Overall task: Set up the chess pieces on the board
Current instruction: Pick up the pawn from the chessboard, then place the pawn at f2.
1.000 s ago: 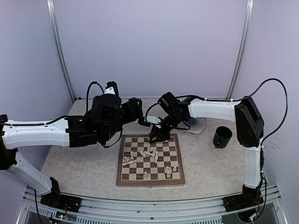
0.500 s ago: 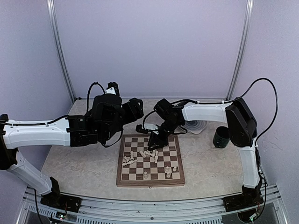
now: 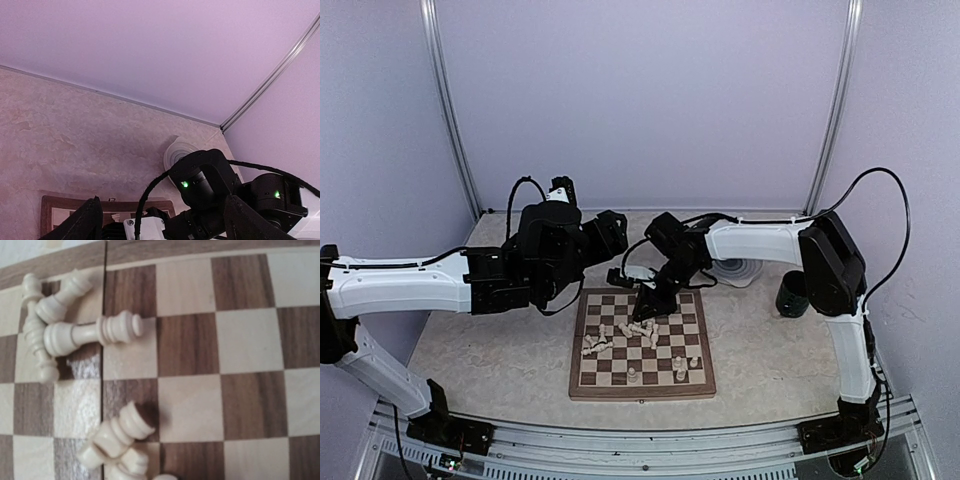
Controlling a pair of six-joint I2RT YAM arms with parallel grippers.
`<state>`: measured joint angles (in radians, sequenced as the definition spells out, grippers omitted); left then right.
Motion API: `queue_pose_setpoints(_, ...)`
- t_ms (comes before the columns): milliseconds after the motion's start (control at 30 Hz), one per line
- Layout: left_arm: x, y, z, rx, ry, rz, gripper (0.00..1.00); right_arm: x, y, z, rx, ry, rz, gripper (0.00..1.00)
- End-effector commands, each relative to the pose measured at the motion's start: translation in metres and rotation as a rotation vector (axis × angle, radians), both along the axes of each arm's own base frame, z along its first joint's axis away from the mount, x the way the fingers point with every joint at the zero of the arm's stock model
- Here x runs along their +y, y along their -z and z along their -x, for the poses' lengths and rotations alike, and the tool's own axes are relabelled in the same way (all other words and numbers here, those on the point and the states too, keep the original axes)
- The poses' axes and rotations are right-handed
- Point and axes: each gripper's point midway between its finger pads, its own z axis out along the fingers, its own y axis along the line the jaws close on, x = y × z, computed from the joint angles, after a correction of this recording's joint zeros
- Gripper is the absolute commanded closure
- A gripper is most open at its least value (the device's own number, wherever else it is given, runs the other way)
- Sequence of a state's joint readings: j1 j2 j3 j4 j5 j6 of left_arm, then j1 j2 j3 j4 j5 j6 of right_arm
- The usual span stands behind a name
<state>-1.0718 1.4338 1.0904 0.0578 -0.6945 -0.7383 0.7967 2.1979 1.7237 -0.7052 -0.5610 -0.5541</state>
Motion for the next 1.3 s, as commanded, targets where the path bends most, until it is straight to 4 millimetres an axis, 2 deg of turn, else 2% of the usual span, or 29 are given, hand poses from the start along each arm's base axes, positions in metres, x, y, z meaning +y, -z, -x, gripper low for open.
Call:
queue_pose_setpoints(0,0.001,0.006,-0.002,0.016,0.001,-0.008,0.17,0.009,-0.011,-0.005,-0.027,0.005,-0.015,0.91)
queue_pose_setpoints(267,0.000,0.006,-0.002,0.017,0.003,0.000,0.17,0.013,-0.049,-0.005,-0.063,0.008,-0.089,0.93)
queue_pose_setpoints(467,0.001,0.004,-0.001,0.016,0.002,0.012,0.18,0.005,-0.062,0.005,-0.073,-0.003,-0.113,0.92)
queue_pose_setpoints(767,-0.002,0.002,0.002,0.012,0.007,0.026,0.18,-0.012,-0.075,0.036,-0.053,-0.066,-0.156,0.91)
queue_pose_setpoints(867,-0.001,0.001,0.003,0.011,0.002,0.024,0.18,-0.021,-0.071,0.050,-0.049,-0.094,-0.146,0.91)
queue_pose_setpoints(1067,-0.001,-0.001,0.004,0.007,0.001,0.026,0.18,-0.038,-0.045,0.079,-0.050,-0.155,-0.061,0.91)
queue_pose_setpoints(1267,-0.003,0.000,0.004,0.007,0.004,0.024,0.18,-0.047,-0.027,0.097,-0.059,-0.209,0.002,0.90)
